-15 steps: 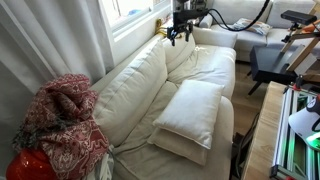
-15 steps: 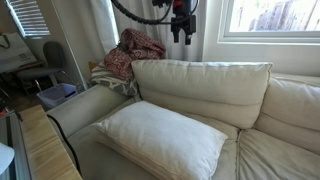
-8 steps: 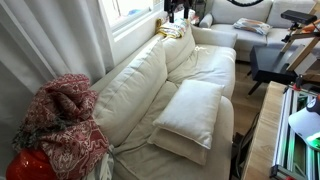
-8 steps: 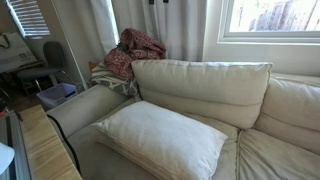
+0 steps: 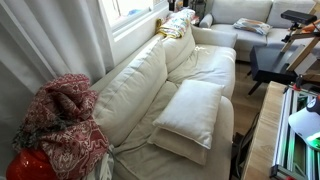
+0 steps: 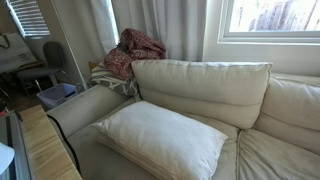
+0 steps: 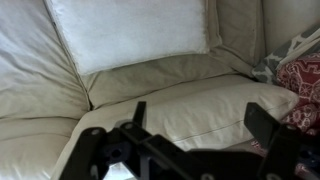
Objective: Put the pillow on the couch
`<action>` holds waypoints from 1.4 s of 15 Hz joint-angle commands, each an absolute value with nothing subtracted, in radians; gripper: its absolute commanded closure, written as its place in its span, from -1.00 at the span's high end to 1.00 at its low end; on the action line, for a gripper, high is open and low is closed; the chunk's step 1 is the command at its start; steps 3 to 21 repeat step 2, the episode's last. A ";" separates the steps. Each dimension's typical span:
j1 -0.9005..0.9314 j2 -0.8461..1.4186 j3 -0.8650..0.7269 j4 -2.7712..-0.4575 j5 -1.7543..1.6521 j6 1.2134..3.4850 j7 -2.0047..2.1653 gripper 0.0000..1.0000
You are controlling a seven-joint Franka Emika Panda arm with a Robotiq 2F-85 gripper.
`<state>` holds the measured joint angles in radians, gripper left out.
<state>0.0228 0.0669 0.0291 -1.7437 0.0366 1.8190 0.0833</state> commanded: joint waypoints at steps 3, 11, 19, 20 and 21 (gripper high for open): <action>0.025 0.069 0.027 -1.742 0.037 1.815 0.080 1.00; 0.025 0.069 0.027 -1.742 0.037 1.815 0.080 1.00; 0.025 0.069 0.027 -1.742 0.037 1.815 0.080 1.00; 0.025 0.069 0.027 -1.742 0.037 1.815 0.080 1.00; 0.025 0.069 0.027 -1.742 0.037 1.815 0.080 1.00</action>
